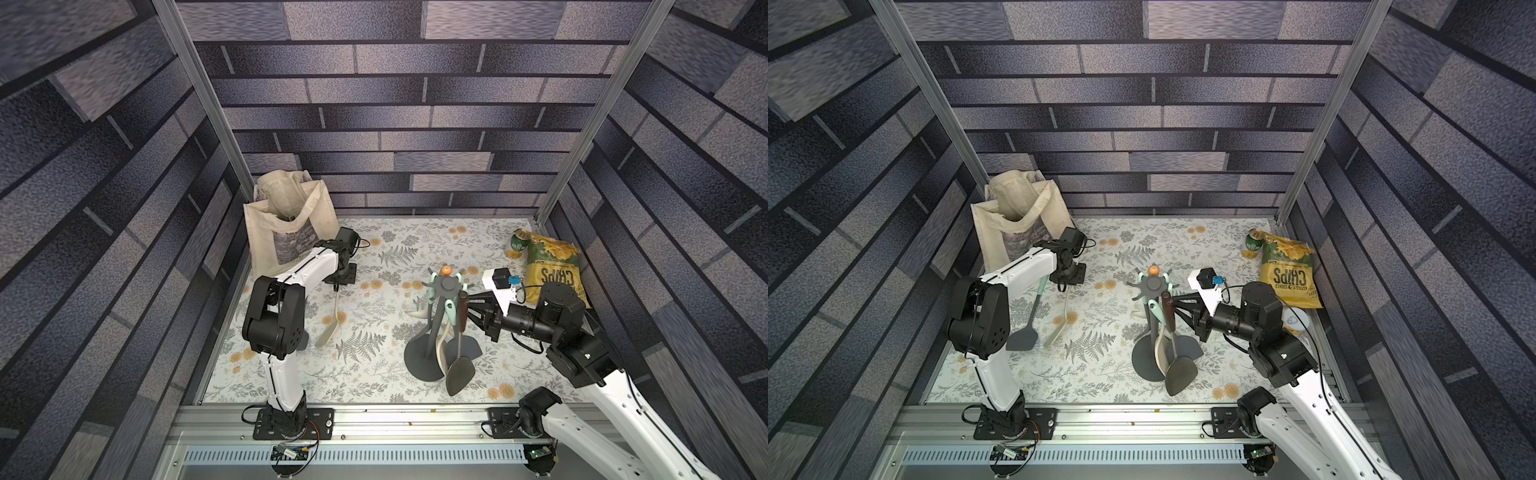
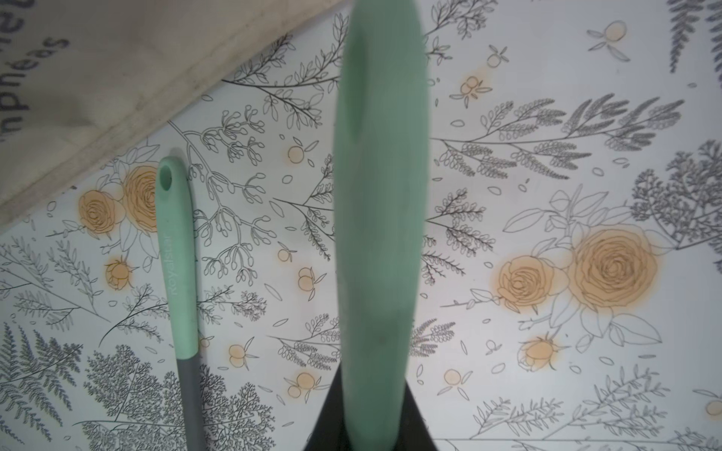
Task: Take the spatula off the kitchen utensil rack
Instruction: Place the spatula at the center of the board.
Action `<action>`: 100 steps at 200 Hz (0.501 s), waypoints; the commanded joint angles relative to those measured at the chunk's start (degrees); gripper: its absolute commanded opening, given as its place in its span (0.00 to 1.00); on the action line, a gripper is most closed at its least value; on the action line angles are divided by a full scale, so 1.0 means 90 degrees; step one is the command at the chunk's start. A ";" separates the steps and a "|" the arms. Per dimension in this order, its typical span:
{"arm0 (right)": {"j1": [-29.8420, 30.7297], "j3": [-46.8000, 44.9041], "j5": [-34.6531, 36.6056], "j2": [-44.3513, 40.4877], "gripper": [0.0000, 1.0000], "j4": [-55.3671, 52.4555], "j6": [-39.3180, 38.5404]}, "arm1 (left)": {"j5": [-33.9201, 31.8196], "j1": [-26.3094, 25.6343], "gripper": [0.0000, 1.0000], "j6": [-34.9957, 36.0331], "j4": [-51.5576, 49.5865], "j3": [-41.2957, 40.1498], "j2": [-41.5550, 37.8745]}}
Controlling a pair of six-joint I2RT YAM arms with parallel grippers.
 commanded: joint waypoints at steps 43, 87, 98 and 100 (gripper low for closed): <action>0.0033 0.0059 0.0136 0.0031 0.20 -0.0174 -0.0080 | -0.0304 0.0101 0.14 0.0123 -0.0324 0.0330 0.0489; 0.0033 0.0088 0.0139 0.0087 0.20 -0.0157 -0.0087 | -0.0277 0.0171 0.18 0.0124 -0.0309 0.0298 0.0607; 0.0029 0.0103 0.0131 0.0108 0.20 -0.0147 -0.0082 | -0.0287 0.0185 0.19 0.0124 -0.0336 0.0313 0.0646; 0.0032 0.0102 0.0126 0.0116 0.20 -0.0147 -0.0080 | -0.0285 0.0193 0.19 0.0119 -0.0330 0.0316 0.0648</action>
